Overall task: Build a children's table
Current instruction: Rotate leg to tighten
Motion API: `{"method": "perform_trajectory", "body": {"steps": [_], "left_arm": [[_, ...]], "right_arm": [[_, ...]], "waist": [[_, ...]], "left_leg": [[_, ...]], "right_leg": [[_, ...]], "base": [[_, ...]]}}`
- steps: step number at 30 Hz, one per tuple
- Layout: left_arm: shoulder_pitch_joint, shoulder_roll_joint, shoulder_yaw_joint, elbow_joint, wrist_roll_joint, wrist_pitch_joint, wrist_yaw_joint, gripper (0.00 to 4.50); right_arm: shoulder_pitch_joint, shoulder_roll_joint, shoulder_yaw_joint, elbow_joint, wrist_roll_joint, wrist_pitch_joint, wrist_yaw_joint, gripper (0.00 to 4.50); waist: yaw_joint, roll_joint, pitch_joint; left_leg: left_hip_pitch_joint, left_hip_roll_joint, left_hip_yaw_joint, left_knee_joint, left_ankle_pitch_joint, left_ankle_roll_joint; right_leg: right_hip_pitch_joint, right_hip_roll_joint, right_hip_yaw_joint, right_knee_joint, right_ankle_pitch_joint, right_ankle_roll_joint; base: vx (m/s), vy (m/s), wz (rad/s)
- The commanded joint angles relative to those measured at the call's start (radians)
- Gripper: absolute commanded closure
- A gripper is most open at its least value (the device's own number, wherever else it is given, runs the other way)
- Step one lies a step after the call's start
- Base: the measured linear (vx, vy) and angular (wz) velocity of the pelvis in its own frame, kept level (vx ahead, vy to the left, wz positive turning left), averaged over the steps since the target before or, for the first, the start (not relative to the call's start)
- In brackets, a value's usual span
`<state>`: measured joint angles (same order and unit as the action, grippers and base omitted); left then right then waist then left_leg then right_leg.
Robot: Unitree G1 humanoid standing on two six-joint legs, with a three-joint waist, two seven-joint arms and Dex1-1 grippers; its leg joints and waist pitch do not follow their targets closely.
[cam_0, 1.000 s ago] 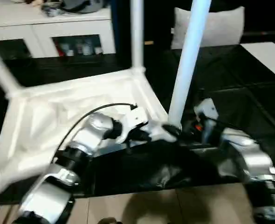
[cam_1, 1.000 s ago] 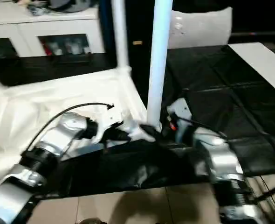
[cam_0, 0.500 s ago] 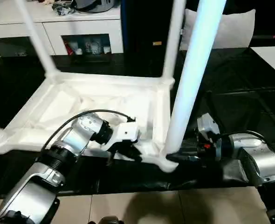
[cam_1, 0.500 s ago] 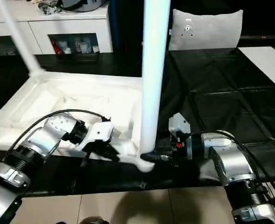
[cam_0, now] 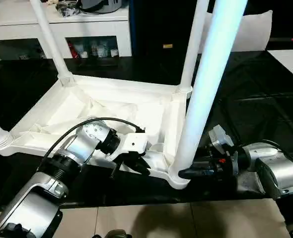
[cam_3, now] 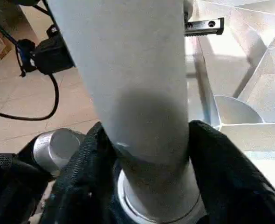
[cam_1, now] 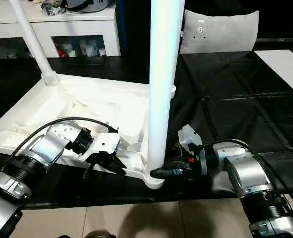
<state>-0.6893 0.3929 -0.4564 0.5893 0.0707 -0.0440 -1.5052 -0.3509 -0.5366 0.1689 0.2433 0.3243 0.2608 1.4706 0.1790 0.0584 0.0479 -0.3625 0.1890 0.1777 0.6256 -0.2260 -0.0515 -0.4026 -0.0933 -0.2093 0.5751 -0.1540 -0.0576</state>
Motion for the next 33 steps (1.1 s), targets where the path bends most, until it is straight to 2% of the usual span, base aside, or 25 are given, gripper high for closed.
{"method": "perform_trajectory", "body": {"steps": [1, 4, 6, 8, 9, 10, 11, 13, 15, 16, 17, 18, 19, 20, 21, 22, 23, 24, 25, 27, 28, 29, 30, 32, 33], "left_arm": [[-0.019, -0.012, -0.004, -0.021, -0.015, 0.008, -0.013, 4.5], [-0.019, -0.044, 0.025, -0.042, -0.038, 0.097, 0.04, 4.5], [-0.025, -0.065, 0.038, -0.042, -0.038, 0.138, 0.083, 4.5], [-0.032, -0.085, 0.048, -0.038, -0.037, 0.167, 0.119, 4.5], [-0.042, -0.12, 0.067, -0.032, -0.038, 0.205, 0.181, 4.5], [-0.048, -0.14, 0.077, -0.027, -0.037, 0.23, 0.217, 4.5], [-0.055, -0.161, 0.086, -0.022, -0.035, 0.256, 0.256, 4.5], [-0.065, -0.191, 0.099, -0.009, -0.029, 0.285, 0.315, 4.5], [-0.086, -0.237, 0.12, 0.016, -0.02, 0.327, 0.414, 4.5], [-0.092, -0.251, 0.127, 0.022, -0.015, 0.343, 0.446, 4.5], [-0.1, -0.265, 0.132, 0.031, -0.01, 0.35, 0.479, 4.5], [-0.112, -0.296, 0.151, 0.046, -0.004, 0.362, 0.547, 4.5], [-0.119, -0.314, 0.164, 0.054, -0.001, 0.367, 0.586, 4.5], [-0.13, -0.336, 0.175, 0.067, 0.007, 0.369, 0.635, 4.5], [-0.136, -0.352, 0.182, 0.076, 0.012, 0.363, 0.668, 4.5], [-0.143, -0.369, 0.189, 0.086, 0.015, 0.353, 0.702, 4.5], [-0.145, -0.377, 0.191, 0.091, 0.017, 0.347, 0.716, 4.5], [-0.148, -0.386, 0.192, 0.096, 0.021, 0.336, 0.73, 4.5], [-0.149, -0.388, 0.191, 0.097, 0.022, 0.333, 0.733, 4.5], [-0.149, -0.374, 0.174, 0.099, 0.045, 0.302, 0.733, 4.5], [-0.149, -0.373, 0.173, 0.099, 0.046, 0.3, 0.733, 4.5], [-0.147, -0.363, 0.168, 0.101, 0.051, 0.291, 0.728, 4.5], [-0.145, -0.355, 0.165, 0.101, 0.055, 0.281, 0.722, 4.5], [-0.135, -0.331, 0.159, 0.099, 0.058, 0.252, 0.695, 4.5], [-0.132, -0.319, 0.155, 0.101, 0.061, 0.232, 0.681, 4.5]], "right_arm": [[0.016, -0.002, 0.02, -0.045, 0.04, 0.028, 0.023, 2.33], [0.034, 0.035, 0.003, -0.089, 0.062, 0.099, -0.058, 2.46], [0.031, 0.067, -0.006, -0.086, 0.045, 0.111, -0.131, 2.5], [0.024, 0.096, -0.015, -0.075, 0.025, 0.108, -0.196, 2.51], [0.007, 0.15, -0.031, -0.048, -0.006, 0.108, -0.307, 2.51], [-0.003, 0.177, -0.038, -0.033, -0.023, 0.106, -0.362, 2.51], [-0.013, 0.206, -0.045, -0.018, -0.046, 0.102, -0.427, 2.52], [-0.027, 0.242, -0.053, 0.002, -0.073, 0.104, -0.508, 2.53], [-0.047, 0.296, -0.069, 0.029, -0.103, 0.121, -0.642, 2.55], [-0.053, 0.313, -0.075, 0.036, -0.111, 0.129, -0.689, 2.55], [-0.062, 0.335, -0.084, 0.047, -0.123, 0.129, -0.746, 2.56], [-0.073, 0.372, -0.1, 0.07, -0.147, 0.12, -0.838, 2.56], [-0.079, 0.393, -0.109, 0.083, -0.16, 0.113, -0.887, 2.56], [-0.086, 0.425, -0.128, 0.104, -0.174, 0.107, -0.95, 2.56], [-0.09, 0.447, -0.143, 0.119, -0.179, 0.101, -0.992, 2.56], [-0.095, 0.469, -0.16, 0.137, -0.184, 0.093, -1.038, 2.56], [-0.097, 0.48, -0.17, 0.146, -0.188, 0.083, -1.064, 2.56], [-0.101, 0.495, -0.182, 0.16, -0.195, 0.061, -1.102, 2.23], [-0.102, 0.499, -0.186, 0.163, -0.197, 0.054, -1.113, 2.23], [-0.107, 0.514, -0.21, 0.171, -0.204, 0.02, -1.169, 2.02], [-0.107, 0.515, -0.212, 0.172, -0.204, 0.019, -1.171, 1.89], [-0.108, 0.519, -0.223, 0.172, -0.204, 0.009, -1.185, 1.86], [-0.107, 0.52, -0.23, 0.17, -0.201, 0.005, -1.187, 1.64], [-0.095, 0.51, -0.238, 0.157, -0.191, -0.002, -1.166, 1.55], [-0.087, 0.503, -0.236, 0.148, -0.193, -0.013, -1.149, 1.42]], "waist": [[-0.006, -0.02, -0.074], [-0.002, -0.021, -0.074], [-0.005, -0.021, -0.07], [-0.015, -0.021, -0.062], [-0.024, -0.024, -0.058], [-0.028, -0.023, -0.057], [-0.046, -0.023, -0.055], [-0.062, -0.018, -0.059], [-0.091, -0.006, -0.062], [-0.098, -0.008, -0.063], [-0.106, -0.012, -0.067], [-0.107, -0.015, -0.069], [-0.112, -0.016, -0.067], [-0.112, -0.017, -0.072], [-0.111, -0.016, -0.077], [-0.109, -0.013, -0.081], [-0.107, -0.012, -0.086], [-0.104, -0.014, -0.089], [-0.103, -0.013, -0.091], [-0.098, -0.02, -0.093], [-0.097, -0.02, -0.092], [-0.092, -0.023, -0.089], [-0.085, -0.022, -0.086], [-0.077, -0.019, -0.086], [-0.074, -0.019, -0.087]], "left_leg": [[0.007, 0.06, -0.025, -0.073, -0.085, 0.083], [0.007, 0.06, -0.026, -0.073, -0.08, 0.08], [0.007, 0.058, -0.025, -0.074, -0.089, 0.073], [0.013, 0.051, -0.023, -0.075, -0.128, 0.051], [0.019, 0.04, -0.02, -0.071, -0.15, 0.038], [0.022, 0.037, -0.018, -0.069, -0.157, 0.033], [0.021, 0.035, -0.023, -0.067, -0.184, 0.022], [0.017, 0.047, -0.032, -0.071, -0.198, 0.021], [0.019, 0.078, -0.048, -0.085, -0.242, 0.033], [0.017, 0.081, -0.05, -0.087, -0.239, 0.032], [0.013, 0.071, -0.048, -0.086, -0.207, 0.026], [0.013, 0.062, -0.045, -0.083, -0.187, 0.025], [0.012, 0.048, -0.038, -0.08, -0.145, 0.027], [0.008, 0.045, -0.036, -0.078, -0.105, 0.041], [0.001, 0.049, -0.037, -0.077, -0.056, 0.061], [0.001, 0.054, -0.04, -0.077, -0.03, 0.068], [0.001, 0.06, -0.042, -0.073, 0.025, 0.085], [0.0, 0.063, -0.044, -0.071, 0.052, 0.094], [-0.004, 0.067, -0.045, -0.068, 0.108, 0.117], [-0.014, 0.056, -0.04, -0.056, 0.151, 0.162], [-0.016, 0.052, -0.037, -0.056, 0.147, 0.17], [-0.016, 0.05, -0.033, -0.057, 0.114, 0.174], [-0.016, 0.046, -0.03, -0.059, 0.086, 0.161], [-0.011, 0.049, -0.03, -0.061, 0.073, 0.149], [-0.01, 0.054, -0.032, -0.062, 0.075, 0.148]], "right_leg": [[0.064, -0.09, 0.079, -0.089, -0.386, 0.029], [0.064, -0.091, 0.08, -0.089, -0.385, 0.03], [0.063, -0.091, 0.078, -0.093, -0.4, 0.032], [0.059, -0.09, 0.068, -0.108, -0.475, 0.051], [0.057, -0.087, 0.058, -0.124, -0.538, 0.083], [0.055, -0.085, 0.054, -0.129, -0.559, 0.095], [0.058, -0.08, 0.037, -0.139, -0.59, 0.126], [0.069, -0.082, 0.03, -0.141, -0.572, 0.135], [0.08, -0.093, 0.039, -0.133, -0.486, 0.108], [0.08, -0.095, 0.045, -0.127, -0.458, 0.095], [0.082, -0.102, 0.051, -0.122, -0.416, 0.068], [0.082, -0.105, 0.053, -0.12, -0.404, 0.058], [0.079, -0.103, 0.053, -0.12, -0.398, 0.033], [0.082, -0.102, 0.058, -0.114, -0.378, 0.022], [0.085, -0.102, 0.063, -0.102, -0.321, 0.006], [0.084, -0.101, 0.065, -0.093, -0.282, -0.006], [0.08, -0.102, 0.071, -0.079, -0.199, -0.029], [0.082, -0.104, 0.073, -0.068, -0.15, -0.043], [0.081, -0.107, 0.078, -0.05, -0.063, -0.075], [0.078, -0.108, 0.085, -0.031, 0.03, -0.11], [0.079, -0.107, 0.085, -0.031, 0.031, -0.11], [0.078, -0.106, 0.084, -0.039, -0.016, -0.102], [0.08, -0.104, 0.083, -0.046, -0.08, -0.084], [0.077, -0.1, 0.083, -0.053, -0.136, -0.059], [0.075, -0.1, 0.085, -0.049, -0.13, -0.053]], "base": [[0.0, 0.0, 0.0], [0.0, 0.0, 0.0], [0.0, 0.0, 0.0], [0.0, 0.0, 0.0], [0.0, 0.0, 0.0], [0.0, 0.0, 0.0], [0.0, 0.0, 0.0], [0.0, 0.0, 0.0], [0.0, 0.0, 0.0], [0.0, 0.0, 0.0], [0.0, 0.0, 0.0], [0.0, 0.0, 0.0], [0.0, 0.0, 0.0], [0.0, 0.0, 0.0], [0.0, 0.0, 0.0], [0.0, 0.0, 0.0], [0.0, 0.0, 0.0], [0.0, 0.0, 0.0], [0.0, 0.0, 0.0], [0.0, 0.0, 0.0], [0.0, 0.0, 0.0], [0.0, 0.0, 0.0], [0.0, 0.0, 0.0], [0.0, 0.0, 0.0], [0.0, 0.0, 0.0]]}}
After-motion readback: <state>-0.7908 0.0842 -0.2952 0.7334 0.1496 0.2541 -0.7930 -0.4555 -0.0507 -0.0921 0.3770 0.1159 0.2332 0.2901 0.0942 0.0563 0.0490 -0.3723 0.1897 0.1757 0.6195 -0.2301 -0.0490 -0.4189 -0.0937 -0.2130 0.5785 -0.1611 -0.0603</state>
